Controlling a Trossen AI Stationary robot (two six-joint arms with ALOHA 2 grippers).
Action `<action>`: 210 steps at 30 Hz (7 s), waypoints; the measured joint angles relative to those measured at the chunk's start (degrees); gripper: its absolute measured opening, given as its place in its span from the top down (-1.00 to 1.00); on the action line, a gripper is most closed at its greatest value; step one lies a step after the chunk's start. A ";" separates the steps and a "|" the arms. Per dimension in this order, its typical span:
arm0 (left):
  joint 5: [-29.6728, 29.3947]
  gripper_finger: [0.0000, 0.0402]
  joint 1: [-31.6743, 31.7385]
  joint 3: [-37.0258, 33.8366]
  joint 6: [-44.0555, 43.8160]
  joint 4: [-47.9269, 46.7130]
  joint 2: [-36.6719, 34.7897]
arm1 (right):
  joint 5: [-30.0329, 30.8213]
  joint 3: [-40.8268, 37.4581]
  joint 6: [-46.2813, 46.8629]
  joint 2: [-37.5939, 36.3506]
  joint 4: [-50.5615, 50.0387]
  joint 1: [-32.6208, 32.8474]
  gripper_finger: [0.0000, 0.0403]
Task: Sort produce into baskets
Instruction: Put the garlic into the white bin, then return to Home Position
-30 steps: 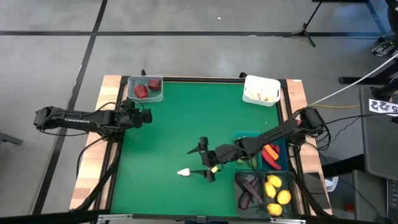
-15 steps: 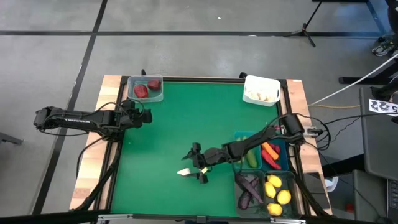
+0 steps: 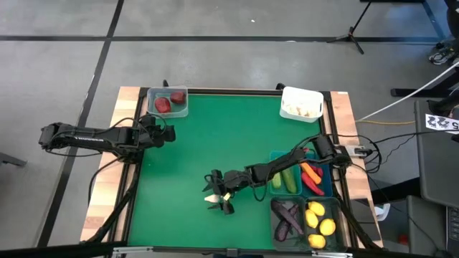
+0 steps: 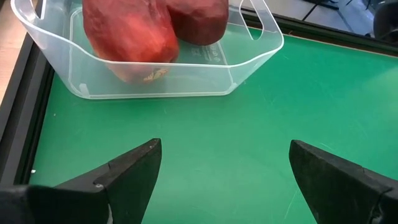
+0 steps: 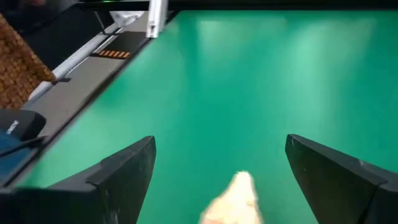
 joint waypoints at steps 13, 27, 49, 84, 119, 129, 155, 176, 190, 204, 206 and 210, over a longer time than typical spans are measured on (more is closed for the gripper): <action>0.32 -0.72 0.02 -0.02 0.02 -0.04 0.00 | -3.34 -0.23 1.24 3.51 -0.22 -2.53 -0.77; 0.61 -0.72 0.02 -0.02 0.67 -0.33 0.00 | -2.23 -0.20 2.37 6.22 2.79 -5.20 -0.73; 0.61 -0.72 0.02 0.00 0.68 -0.31 0.00 | -0.06 -0.31 -0.36 6.06 0.44 -5.63 0.35; 0.89 -0.72 0.02 0.00 1.11 -0.33 0.00 | -5.22 -0.44 -19.59 -38.45 -50.10 -31.19 0.22; 0.44 -0.72 0.01 -0.01 1.14 -0.31 0.00 | 19.89 -37.68 -0.20 -90.09 -45.33 -66.33 0.22; 0.36 -0.72 0.02 -0.02 2.29 -0.31 0.00 | 23.46 -51.12 6.89 -85.80 -36.66 -66.31 0.22; -0.07 -0.72 0.02 -0.02 2.03 -0.31 0.00 | 27.06 -53.57 7.38 -67.86 -30.85 -66.26 0.22; -0.05 -0.72 0.01 -0.02 2.52 -0.31 0.00 | 24.30 -53.57 5.73 -68.63 -31.08 -66.29 -0.27; -0.05 -0.72 0.02 0.00 2.63 -0.30 0.00 | 6.59 -45.21 5.40 -77.92 -41.09 -66.29 -0.25; -0.15 -0.72 0.02 0.00 24.39 20.36 -2.90 | -3.00 -31.42 -1.68 -93.40 -60.83 -66.29 -0.25; -0.16 -0.72 0.02 0.00 29.13 24.53 -3.77 | -2.78 -30.86 -1.63 -96.18 -64.71 -66.27 -0.25; 0.72 -0.72 -0.02 0.00 36.72 31.91 -5.41 | -10.61 -32.24 -1.84 -102.31 -65.34 -66.27 -0.25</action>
